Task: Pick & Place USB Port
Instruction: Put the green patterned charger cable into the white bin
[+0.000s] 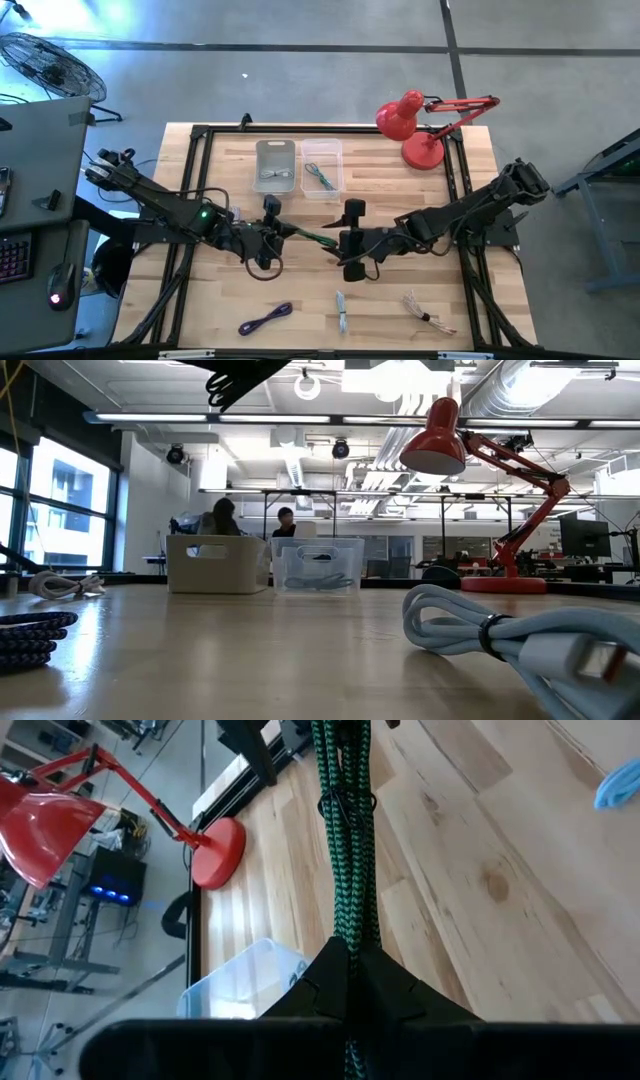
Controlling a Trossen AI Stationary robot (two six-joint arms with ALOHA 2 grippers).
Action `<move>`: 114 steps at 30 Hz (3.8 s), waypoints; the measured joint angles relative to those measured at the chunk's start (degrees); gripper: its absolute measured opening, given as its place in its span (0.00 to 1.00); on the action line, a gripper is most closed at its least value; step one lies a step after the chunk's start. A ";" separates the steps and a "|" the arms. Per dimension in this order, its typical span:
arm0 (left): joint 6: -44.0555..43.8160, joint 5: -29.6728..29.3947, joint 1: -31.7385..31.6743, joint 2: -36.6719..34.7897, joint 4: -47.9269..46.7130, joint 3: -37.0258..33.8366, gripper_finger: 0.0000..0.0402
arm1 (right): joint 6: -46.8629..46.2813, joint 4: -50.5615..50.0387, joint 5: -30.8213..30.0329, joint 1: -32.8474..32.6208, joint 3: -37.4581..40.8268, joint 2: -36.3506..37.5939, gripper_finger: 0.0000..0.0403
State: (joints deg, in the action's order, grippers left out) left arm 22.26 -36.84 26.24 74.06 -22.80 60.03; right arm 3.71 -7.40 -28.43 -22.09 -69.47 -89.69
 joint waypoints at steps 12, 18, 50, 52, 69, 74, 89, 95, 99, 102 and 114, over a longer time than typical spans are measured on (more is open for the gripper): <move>-0.04 -0.36 0.00 -0.04 -0.30 0.00 0.00 | -0.48 -0.24 2.03 1.15 0.02 0.02 0.09; -0.22 -0.74 -0.01 -0.06 -0.25 0.00 0.03 | 0.53 0.20 -0.41 1.36 0.02 0.02 0.09; -3.22 -0.51 8.35 -15.06 -10.42 0.05 0.13 | 3.69 -12.95 -13.44 9.77 -5.86 0.17 0.09; -4.65 -1.79 8.33 -15.14 -12.10 0.04 0.13 | 1.92 -13.93 -12.99 11.99 -5.86 0.17 0.09; -10.71 -2.78 8.32 -15.19 -17.70 0.04 0.13 | -12.88 -18.41 3.80 27.43 -2.28 0.11 0.09; -10.81 -3.58 8.31 -15.19 -17.86 0.04 0.13 | -15.31 -17.11 4.69 28.79 0.64 0.11 0.09; -10.95 -4.96 8.28 -14.35 -17.64 -0.02 0.13 | -15.65 -12.06 9.26 29.96 2.93 0.09 0.09; -11.19 -4.99 8.28 -13.35 -17.58 0.00 0.13 | -16.68 -11.57 10.20 31.38 2.93 -1.51 0.09; -11.21 -5.07 8.28 -12.89 -18.03 -0.04 0.13 | -16.18 -9.21 13.57 32.55 2.89 -4.86 0.09; -11.20 -5.03 8.28 -12.62 -18.20 -0.02 0.13 | -15.48 -7.02 14.02 33.10 2.89 -6.86 0.09; -12.07 -4.75 8.28 -12.63 -19.30 0.00 0.13 | -17.13 -6.45 12.33 34.81 2.78 -8.59 0.09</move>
State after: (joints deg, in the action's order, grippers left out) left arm 10.20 -41.59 34.52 61.43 -42.11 60.03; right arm -13.43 -13.85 -16.10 12.73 -66.70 -98.28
